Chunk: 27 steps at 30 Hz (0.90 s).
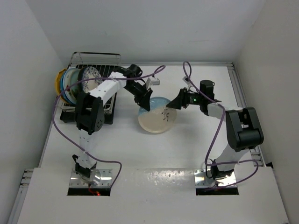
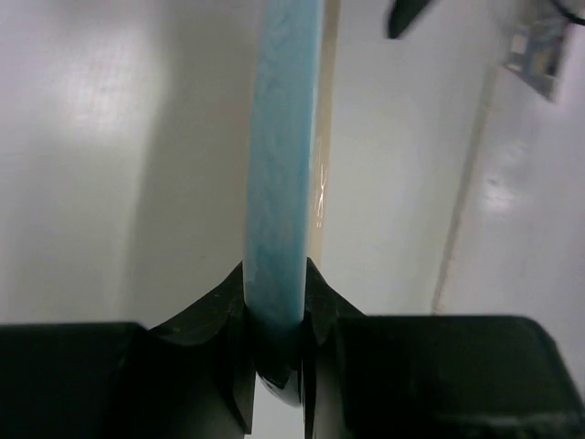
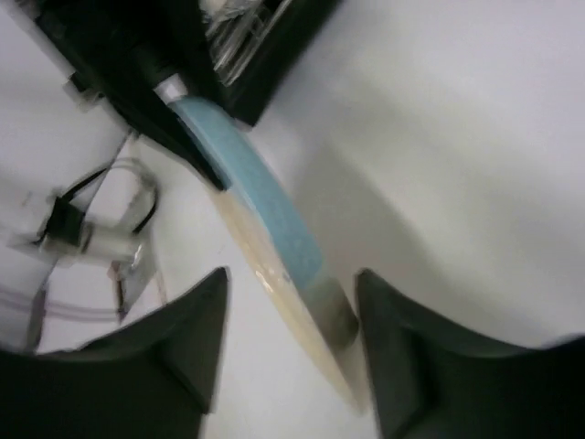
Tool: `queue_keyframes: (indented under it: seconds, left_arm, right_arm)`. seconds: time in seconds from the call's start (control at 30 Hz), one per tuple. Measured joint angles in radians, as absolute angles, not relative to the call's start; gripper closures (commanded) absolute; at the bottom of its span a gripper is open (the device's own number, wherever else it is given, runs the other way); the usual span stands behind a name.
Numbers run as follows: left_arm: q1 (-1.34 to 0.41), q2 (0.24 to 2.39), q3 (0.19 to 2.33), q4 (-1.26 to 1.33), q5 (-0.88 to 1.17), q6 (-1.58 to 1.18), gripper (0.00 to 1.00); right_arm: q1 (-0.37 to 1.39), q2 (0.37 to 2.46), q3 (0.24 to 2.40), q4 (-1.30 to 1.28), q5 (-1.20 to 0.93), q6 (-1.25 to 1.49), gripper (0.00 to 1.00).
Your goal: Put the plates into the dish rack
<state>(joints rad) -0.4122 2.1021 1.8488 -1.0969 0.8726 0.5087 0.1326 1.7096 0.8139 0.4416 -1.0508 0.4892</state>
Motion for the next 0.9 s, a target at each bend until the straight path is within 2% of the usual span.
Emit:
queue_keyframes:
  seconds: [0.07,0.1,0.17,0.33,0.5,0.63,0.9]
  left_arm:
    - [-0.421,2.078,1.847,-1.029,0.755,0.439,1.00]
    - [-0.422,2.065,1.850,-1.005,0.688,0.401,1.00]
    - [-0.418,2.043,1.871,-0.983,0.579,0.327,1.00]
    - [-0.400,2.003,1.961,-0.949,0.321,0.223,1.00]
    - [-0.339,1.945,2.041,-0.957,0.214,0.167,1.00]
    - [-0.231,1.839,2.076,-0.952,0.144,0.126,1.00]
    - [-0.039,1.684,2.114,-0.940,-0.006,0.099,1.00]
  right_arm:
    - [0.131,1.675,0.836,0.344,-0.928,0.440,0.25]
    - [0.129,1.647,0.836,0.307,-0.860,0.422,0.13]
    - [0.126,1.584,0.830,0.263,-0.723,0.411,0.00]
    - [0.126,1.441,0.780,0.228,-0.384,0.419,0.00]
    - [0.153,1.380,0.777,0.139,-0.172,0.421,0.00]
    - [0.234,1.348,0.777,0.061,-0.053,0.403,0.00]
    - [0.309,1.308,0.746,0.040,0.034,0.411,0.00]
